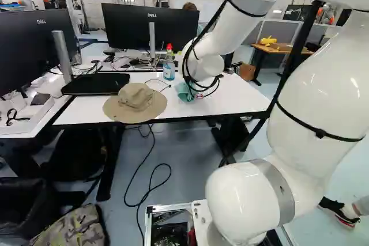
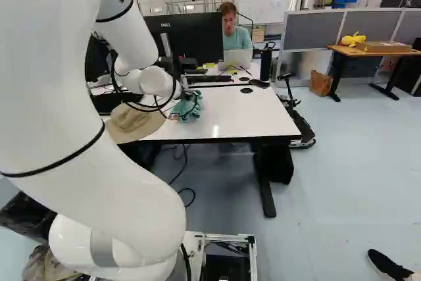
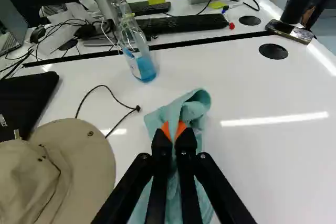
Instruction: Clean the table with the green towel
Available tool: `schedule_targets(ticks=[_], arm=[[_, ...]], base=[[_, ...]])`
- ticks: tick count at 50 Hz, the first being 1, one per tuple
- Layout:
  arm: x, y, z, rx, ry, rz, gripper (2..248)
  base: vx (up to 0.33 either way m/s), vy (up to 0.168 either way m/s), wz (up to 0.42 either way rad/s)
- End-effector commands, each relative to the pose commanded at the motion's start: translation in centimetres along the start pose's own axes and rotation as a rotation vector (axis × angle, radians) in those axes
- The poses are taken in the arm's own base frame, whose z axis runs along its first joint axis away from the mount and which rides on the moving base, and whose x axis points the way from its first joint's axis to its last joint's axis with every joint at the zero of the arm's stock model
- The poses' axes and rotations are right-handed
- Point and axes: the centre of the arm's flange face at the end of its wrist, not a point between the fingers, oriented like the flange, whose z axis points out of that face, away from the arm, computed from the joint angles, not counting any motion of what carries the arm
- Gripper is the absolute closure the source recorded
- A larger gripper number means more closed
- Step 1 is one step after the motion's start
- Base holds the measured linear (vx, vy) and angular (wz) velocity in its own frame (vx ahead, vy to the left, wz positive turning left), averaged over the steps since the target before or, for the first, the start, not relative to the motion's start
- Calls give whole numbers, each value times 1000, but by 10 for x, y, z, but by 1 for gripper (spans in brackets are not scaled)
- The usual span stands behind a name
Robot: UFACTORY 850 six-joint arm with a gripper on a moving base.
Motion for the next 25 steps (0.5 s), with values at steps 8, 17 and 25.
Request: schedule_targets(ticks=[8, 17, 25], arm=[[-7, -9, -8, 20, -2, -14, 225], [-16, -19, -19, 44, -5, -30, 225], [-25, -23, -30, 58, -5, -39, 225]], base=[[0, 0, 0], [0, 0, 0], [0, 0, 0]])
